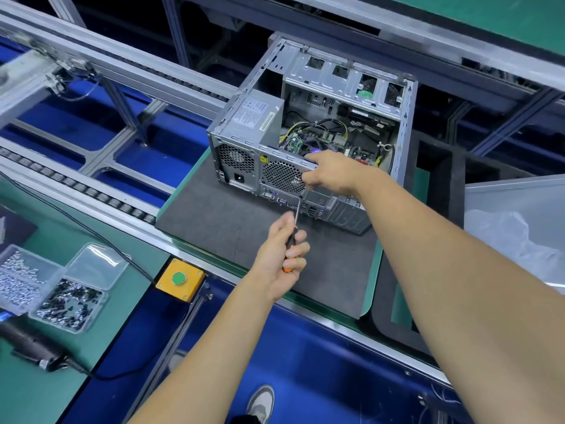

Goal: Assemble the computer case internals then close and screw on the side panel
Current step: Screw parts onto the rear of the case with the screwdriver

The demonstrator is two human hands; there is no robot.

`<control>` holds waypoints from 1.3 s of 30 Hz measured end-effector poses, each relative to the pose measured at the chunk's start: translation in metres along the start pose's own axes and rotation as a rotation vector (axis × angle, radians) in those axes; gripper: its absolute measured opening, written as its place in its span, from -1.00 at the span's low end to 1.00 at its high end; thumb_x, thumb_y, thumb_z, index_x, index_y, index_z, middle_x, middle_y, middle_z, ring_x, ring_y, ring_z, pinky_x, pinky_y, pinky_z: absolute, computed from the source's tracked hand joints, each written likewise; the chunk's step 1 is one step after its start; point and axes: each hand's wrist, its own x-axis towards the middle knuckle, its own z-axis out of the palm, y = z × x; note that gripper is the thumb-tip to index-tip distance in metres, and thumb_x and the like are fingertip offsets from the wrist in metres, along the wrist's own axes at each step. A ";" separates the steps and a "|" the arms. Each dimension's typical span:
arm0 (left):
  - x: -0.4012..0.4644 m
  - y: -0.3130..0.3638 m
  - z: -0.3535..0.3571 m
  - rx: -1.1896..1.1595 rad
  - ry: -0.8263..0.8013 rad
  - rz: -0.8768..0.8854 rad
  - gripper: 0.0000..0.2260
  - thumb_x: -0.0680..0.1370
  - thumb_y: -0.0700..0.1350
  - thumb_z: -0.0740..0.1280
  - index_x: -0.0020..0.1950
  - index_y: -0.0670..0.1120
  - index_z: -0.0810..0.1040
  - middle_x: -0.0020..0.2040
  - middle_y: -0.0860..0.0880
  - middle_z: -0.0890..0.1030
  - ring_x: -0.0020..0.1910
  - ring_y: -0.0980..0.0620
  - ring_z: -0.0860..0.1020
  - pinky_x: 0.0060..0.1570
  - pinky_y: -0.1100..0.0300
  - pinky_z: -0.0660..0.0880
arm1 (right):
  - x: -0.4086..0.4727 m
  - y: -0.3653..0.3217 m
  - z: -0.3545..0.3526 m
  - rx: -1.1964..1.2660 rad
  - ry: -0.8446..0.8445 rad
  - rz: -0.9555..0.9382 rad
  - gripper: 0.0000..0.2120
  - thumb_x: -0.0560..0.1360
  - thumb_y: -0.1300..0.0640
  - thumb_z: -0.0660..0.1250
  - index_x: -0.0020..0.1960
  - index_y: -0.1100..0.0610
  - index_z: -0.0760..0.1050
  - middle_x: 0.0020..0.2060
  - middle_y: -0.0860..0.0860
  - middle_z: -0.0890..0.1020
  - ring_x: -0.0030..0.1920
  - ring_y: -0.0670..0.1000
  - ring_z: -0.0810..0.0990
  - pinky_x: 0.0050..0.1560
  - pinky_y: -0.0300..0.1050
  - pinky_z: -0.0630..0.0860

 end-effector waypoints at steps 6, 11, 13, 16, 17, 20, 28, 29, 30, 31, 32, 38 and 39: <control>0.002 0.004 -0.004 1.097 0.393 0.441 -0.82 0.71 0.03 0.17 0.04 0.01 0.52 -0.34 0.05 0.47 -0.51 0.08 0.35 -0.54 0.23 0.23 | 0.000 0.001 0.001 -0.010 0.002 -0.001 -0.49 0.46 0.08 0.35 0.39 0.20 0.49 0.12 0.10 0.59 -0.02 0.14 0.57 -0.18 -0.06 0.46; 0.001 0.004 -0.008 1.885 0.702 0.808 -0.84 0.70 0.10 0.13 -0.02 0.09 0.37 -0.29 0.06 0.51 -0.38 -0.01 0.51 -0.42 0.15 0.37 | -0.001 0.001 0.000 0.015 -0.003 0.018 -0.50 0.42 0.08 0.35 0.34 0.20 0.50 -0.02 0.16 0.65 -0.20 0.06 0.55 -0.26 -0.07 0.42; 0.002 0.010 -0.006 1.602 0.600 0.656 -0.87 0.68 0.08 0.16 0.00 0.12 0.45 -0.25 0.09 0.57 -0.31 0.05 0.52 -0.34 0.14 0.37 | -0.002 0.000 0.000 0.007 -0.006 0.018 -0.48 0.43 0.08 0.35 0.36 0.20 0.48 -0.05 0.12 0.64 -0.25 0.03 0.52 -0.31 -0.10 0.38; 0.002 0.017 -0.006 0.967 0.311 0.401 -0.85 0.68 -0.08 0.22 0.10 -0.05 0.57 -0.25 -0.02 0.54 -0.42 0.07 0.41 -0.41 0.16 0.33 | -0.002 0.000 -0.001 0.009 -0.010 0.017 -0.47 0.44 0.09 0.35 0.39 0.21 0.46 -0.06 0.13 0.64 -0.26 0.04 0.51 -0.30 -0.10 0.38; 0.000 0.018 -0.007 0.768 0.240 0.327 -0.84 0.68 -0.12 0.25 0.15 -0.12 0.60 -0.26 -0.06 0.51 -0.44 0.09 0.39 -0.46 0.19 0.32 | -0.002 0.000 0.000 0.008 -0.013 0.019 -0.46 0.45 0.09 0.35 0.40 0.21 0.45 -0.01 0.18 0.65 -0.23 0.06 0.52 -0.27 -0.08 0.39; -0.006 0.016 -0.011 0.268 0.117 0.073 -0.83 0.63 -0.08 0.37 0.20 -0.06 0.65 -0.27 0.00 0.48 -0.41 0.16 0.35 -0.54 0.38 0.28 | 0.000 0.002 -0.001 0.016 -0.012 0.014 -0.49 0.46 0.09 0.36 0.39 0.20 0.47 0.10 0.22 0.64 -0.17 0.09 0.54 -0.23 -0.06 0.41; -0.002 0.025 -0.015 1.447 0.402 0.551 -0.92 0.65 -0.02 0.30 0.12 0.09 0.55 -0.08 0.02 0.52 -0.31 0.01 0.48 -0.40 0.17 0.40 | 0.002 0.002 0.001 0.002 -0.007 -0.004 -0.41 0.47 0.10 0.35 0.49 0.15 0.38 -0.01 0.16 0.65 -0.28 0.02 0.51 -0.30 -0.10 0.38; -0.003 0.023 -0.014 1.801 0.505 0.686 -0.90 0.66 0.00 0.27 0.16 0.10 0.50 -0.03 0.04 0.51 -0.25 -0.04 0.53 -0.34 0.13 0.44 | 0.002 0.002 0.001 -0.004 -0.005 -0.004 -0.38 0.47 0.10 0.35 0.51 0.14 0.36 -0.06 0.13 0.64 -0.32 0.01 0.48 -0.33 -0.11 0.35; -0.006 0.020 -0.012 2.007 0.573 0.768 -0.88 0.67 0.01 0.23 0.20 0.09 0.47 0.00 0.04 0.48 -0.25 -0.09 0.55 -0.35 0.11 0.44 | 0.002 0.001 0.001 -0.008 -0.003 -0.004 -0.35 0.47 0.10 0.35 0.54 0.13 0.33 -0.08 0.11 0.63 -0.33 0.01 0.48 -0.33 -0.12 0.34; -0.009 0.017 -0.010 2.059 0.583 0.815 -0.86 0.68 0.02 0.21 0.22 0.08 0.45 0.02 0.03 0.46 -0.25 -0.12 0.56 -0.35 0.10 0.45 | 0.002 0.001 0.000 -0.013 -0.001 -0.004 -0.33 0.47 0.09 0.35 0.55 0.12 0.31 -0.06 0.11 0.64 -0.32 0.02 0.49 -0.33 -0.12 0.35; -0.010 0.016 -0.009 2.004 0.562 0.809 -0.85 0.68 0.04 0.20 0.24 0.09 0.44 0.03 0.03 0.45 -0.22 -0.12 0.57 -0.31 0.07 0.49 | 0.002 0.001 0.000 -0.021 0.003 -0.001 -0.33 0.47 0.09 0.35 0.55 0.11 0.31 -0.03 0.13 0.64 -0.31 0.03 0.50 -0.33 -0.11 0.36; -0.006 0.020 -0.004 0.681 0.209 0.145 -0.76 0.71 -0.13 0.20 0.28 -0.24 0.53 -0.17 -0.10 0.48 -0.37 -0.02 0.46 -0.42 0.11 0.42 | 0.003 0.001 0.001 -0.109 -0.024 -0.008 -0.60 0.56 0.13 0.31 0.32 0.33 0.49 0.07 0.17 0.57 -0.19 0.06 0.46 -0.25 -0.10 0.37; -0.007 0.018 -0.005 0.529 0.159 0.087 -0.75 0.71 -0.15 0.22 0.28 -0.26 0.55 -0.21 -0.08 0.45 -0.39 0.03 0.43 -0.48 0.19 0.38 | 0.003 0.000 0.001 -0.107 -0.021 -0.002 -0.61 0.57 0.11 0.30 0.33 0.28 0.50 0.04 0.12 0.56 -0.12 0.07 0.47 -0.14 -0.10 0.42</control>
